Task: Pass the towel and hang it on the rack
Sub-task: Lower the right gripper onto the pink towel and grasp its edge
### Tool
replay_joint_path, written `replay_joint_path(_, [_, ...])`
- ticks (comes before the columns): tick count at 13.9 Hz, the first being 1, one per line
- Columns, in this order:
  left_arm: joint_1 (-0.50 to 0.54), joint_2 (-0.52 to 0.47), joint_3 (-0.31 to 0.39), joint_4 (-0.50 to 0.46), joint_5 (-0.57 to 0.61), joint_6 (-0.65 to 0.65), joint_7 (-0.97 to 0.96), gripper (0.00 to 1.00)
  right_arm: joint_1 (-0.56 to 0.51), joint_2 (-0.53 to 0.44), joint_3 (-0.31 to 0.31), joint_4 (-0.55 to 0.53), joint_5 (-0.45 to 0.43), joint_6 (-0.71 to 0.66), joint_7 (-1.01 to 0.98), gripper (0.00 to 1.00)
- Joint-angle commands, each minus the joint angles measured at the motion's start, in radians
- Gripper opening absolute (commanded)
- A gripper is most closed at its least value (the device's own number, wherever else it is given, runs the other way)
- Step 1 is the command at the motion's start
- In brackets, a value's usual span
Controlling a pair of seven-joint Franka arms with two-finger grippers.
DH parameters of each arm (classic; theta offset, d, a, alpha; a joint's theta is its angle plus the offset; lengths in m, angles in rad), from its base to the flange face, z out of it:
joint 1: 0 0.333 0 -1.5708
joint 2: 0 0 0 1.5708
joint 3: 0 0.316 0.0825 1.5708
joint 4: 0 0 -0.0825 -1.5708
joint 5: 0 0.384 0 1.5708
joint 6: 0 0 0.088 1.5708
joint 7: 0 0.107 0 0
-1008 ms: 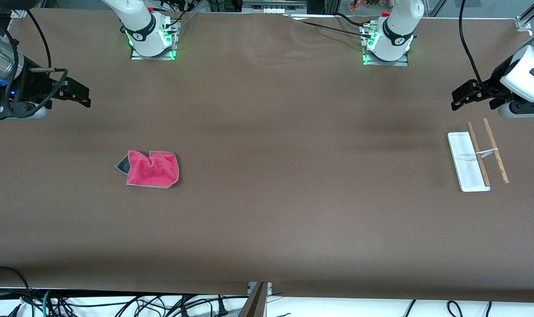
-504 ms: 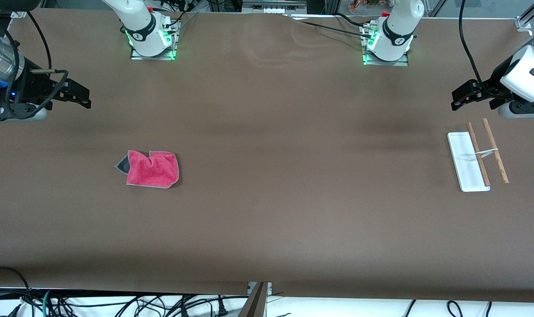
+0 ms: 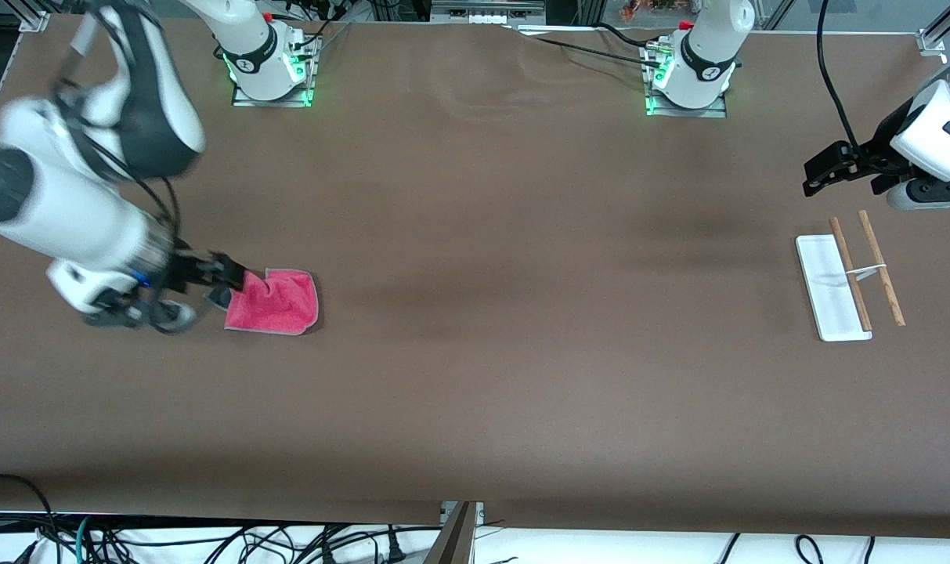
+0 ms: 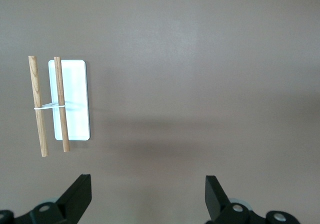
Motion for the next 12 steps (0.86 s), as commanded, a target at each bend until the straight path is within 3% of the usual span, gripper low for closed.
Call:
replay_joint_path(1, [0.007, 0.014, -0.003, 0.034, 0.007, -0.023, 0.018, 1.0, 0.037, 0.132, 0.001, 0.065, 0.01, 0.081, 0.064, 1.0])
replay_joint_path(3, [0.007, 0.014, -0.003, 0.033, 0.007, -0.023, 0.018, 1.0, 0.053, 0.194, 0.001, 0.076, 0.01, 0.089, 0.152, 1.0])
replay_joint_path(12, [0.007, 0.014, -0.003, 0.034, 0.007, -0.023, 0.016, 1.0, 0.045, 0.251, 0.001, -0.031, 0.016, 0.235, 0.163, 0.95])
